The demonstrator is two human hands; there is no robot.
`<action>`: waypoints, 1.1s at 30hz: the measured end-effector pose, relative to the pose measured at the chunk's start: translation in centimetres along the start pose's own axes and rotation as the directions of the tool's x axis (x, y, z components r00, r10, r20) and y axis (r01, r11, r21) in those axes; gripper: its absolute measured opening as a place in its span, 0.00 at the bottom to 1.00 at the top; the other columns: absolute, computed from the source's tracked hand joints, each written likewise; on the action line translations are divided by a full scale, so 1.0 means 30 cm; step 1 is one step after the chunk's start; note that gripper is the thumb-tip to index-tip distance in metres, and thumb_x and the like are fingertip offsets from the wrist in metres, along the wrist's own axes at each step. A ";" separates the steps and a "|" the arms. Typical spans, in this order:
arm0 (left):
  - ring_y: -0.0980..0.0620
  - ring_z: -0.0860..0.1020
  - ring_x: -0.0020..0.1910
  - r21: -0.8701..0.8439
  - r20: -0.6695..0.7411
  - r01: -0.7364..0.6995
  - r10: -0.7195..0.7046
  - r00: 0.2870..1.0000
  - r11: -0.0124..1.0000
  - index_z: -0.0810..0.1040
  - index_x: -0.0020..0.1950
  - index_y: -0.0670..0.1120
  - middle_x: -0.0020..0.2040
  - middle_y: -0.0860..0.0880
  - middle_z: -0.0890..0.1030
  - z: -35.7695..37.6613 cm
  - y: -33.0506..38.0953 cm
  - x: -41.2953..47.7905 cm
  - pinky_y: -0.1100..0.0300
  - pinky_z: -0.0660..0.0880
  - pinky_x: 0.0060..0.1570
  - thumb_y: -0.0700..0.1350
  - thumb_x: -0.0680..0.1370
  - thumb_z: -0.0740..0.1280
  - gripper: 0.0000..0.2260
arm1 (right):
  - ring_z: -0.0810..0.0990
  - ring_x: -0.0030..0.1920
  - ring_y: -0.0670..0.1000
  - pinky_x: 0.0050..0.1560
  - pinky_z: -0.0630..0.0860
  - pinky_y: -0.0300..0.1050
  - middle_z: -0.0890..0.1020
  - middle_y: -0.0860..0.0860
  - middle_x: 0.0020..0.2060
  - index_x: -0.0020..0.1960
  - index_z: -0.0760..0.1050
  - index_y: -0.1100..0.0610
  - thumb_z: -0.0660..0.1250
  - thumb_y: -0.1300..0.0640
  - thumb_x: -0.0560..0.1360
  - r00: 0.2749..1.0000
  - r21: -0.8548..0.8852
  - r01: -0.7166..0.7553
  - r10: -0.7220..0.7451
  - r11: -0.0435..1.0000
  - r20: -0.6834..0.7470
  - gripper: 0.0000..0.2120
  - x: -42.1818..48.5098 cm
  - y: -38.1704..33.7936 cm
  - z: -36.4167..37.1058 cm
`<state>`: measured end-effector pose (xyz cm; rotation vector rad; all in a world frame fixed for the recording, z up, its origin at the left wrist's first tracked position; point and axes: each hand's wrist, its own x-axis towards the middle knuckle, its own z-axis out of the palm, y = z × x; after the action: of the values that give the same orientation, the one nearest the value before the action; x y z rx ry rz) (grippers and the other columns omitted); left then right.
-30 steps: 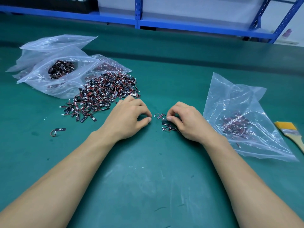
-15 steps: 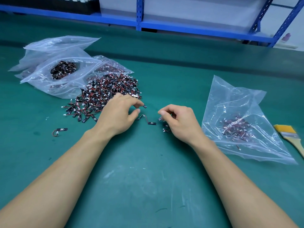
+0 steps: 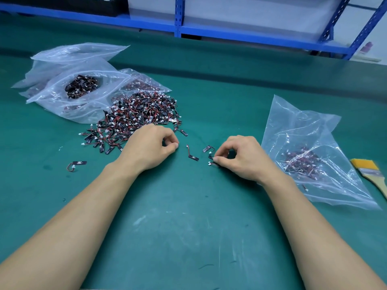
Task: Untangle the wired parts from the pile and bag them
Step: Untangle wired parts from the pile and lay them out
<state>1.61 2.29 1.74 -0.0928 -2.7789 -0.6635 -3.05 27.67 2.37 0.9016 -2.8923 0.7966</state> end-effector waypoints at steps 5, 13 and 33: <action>0.52 0.71 0.45 -0.065 -0.139 -0.174 0.164 0.977 0.983 0.82 0.48 0.53 0.41 0.59 0.78 0.006 0.023 -0.007 0.52 0.72 0.53 0.48 0.76 0.72 0.02 | 0.78 0.41 0.45 0.46 0.76 0.47 0.80 0.43 0.35 0.38 0.82 0.47 0.74 0.54 0.73 1.000 0.027 0.010 -0.010 1.000 0.001 0.05 0.003 0.006 0.007; 0.54 0.69 0.46 -0.023 0.119 -0.370 0.370 0.922 0.929 0.86 0.52 0.59 0.42 0.60 0.75 0.027 0.072 -0.011 0.50 0.71 0.51 0.52 0.76 0.73 0.06 | 0.68 0.28 0.42 0.32 0.64 0.31 0.75 0.37 0.25 0.37 0.81 0.51 0.73 0.56 0.76 0.992 0.341 -0.086 0.113 0.936 -0.060 0.09 -0.002 -0.006 -0.013; 0.52 0.70 0.56 -0.061 0.173 -0.439 0.443 0.880 0.896 0.80 0.63 0.57 0.61 0.59 0.78 0.065 0.141 -0.047 0.48 0.70 0.59 0.51 0.80 0.66 0.12 | 0.67 0.26 0.43 0.30 0.64 0.35 0.71 0.42 0.24 0.33 0.78 0.50 0.73 0.47 0.67 0.995 0.184 -0.063 0.076 0.981 -0.060 0.10 -0.020 0.042 -0.081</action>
<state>2.99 6.95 1.50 -0.8058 -2.7669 -0.5830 -3.56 30.03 3.80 0.7725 -2.8429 1.0906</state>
